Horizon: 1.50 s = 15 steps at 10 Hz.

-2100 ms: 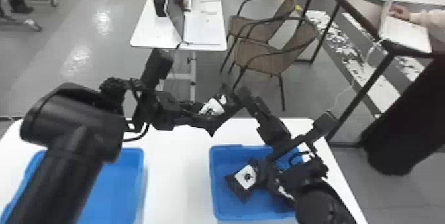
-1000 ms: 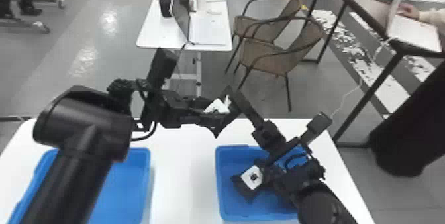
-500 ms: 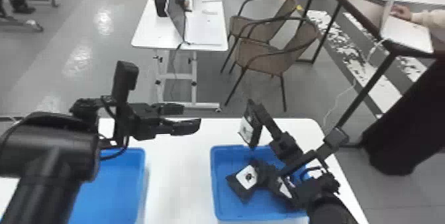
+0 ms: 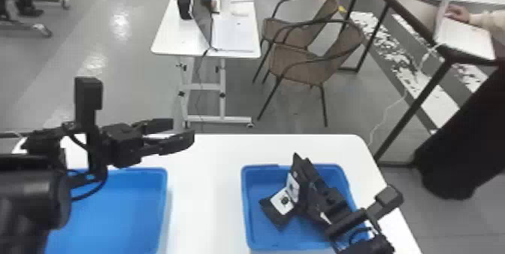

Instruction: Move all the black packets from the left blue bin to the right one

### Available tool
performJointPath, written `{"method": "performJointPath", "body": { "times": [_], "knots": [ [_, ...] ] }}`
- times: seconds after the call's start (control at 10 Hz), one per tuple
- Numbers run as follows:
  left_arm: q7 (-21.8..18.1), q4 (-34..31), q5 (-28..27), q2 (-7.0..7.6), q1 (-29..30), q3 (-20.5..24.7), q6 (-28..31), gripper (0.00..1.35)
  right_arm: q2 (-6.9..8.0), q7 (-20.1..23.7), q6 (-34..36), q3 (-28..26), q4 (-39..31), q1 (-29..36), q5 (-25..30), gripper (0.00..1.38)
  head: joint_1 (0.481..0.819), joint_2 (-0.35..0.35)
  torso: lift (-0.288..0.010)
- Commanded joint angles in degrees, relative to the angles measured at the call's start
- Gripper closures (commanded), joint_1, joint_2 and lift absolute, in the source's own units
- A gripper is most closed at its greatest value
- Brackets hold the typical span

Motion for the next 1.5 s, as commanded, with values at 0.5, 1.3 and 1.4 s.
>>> {"method": "performJointPath", "body": {
  "times": [0.5,1.3,1.4],
  "knots": [
    [1.2,-2.4,1.5,0.39,1.1,2.7,-0.6,0.37,-0.60,-3.4,0.7,-3.5,-3.6,0.3,18.1,0.06,0.695,-0.132,0.000],
    [18.2,-11.3,8.5,-0.46,23.0,9.0,-22.6,0.30,1.82,-6.5,-26.0,-5.4,-17.2,19.2,45.0,0.16,0.695,-0.137,0.000],
    [19.8,-11.5,7.7,-0.46,26.0,9.3,-24.6,0.00,1.82,-6.5,-28.4,-6.8,-18.7,21.9,49.3,0.16,0.695,-0.124,0.000]
  ]
}}
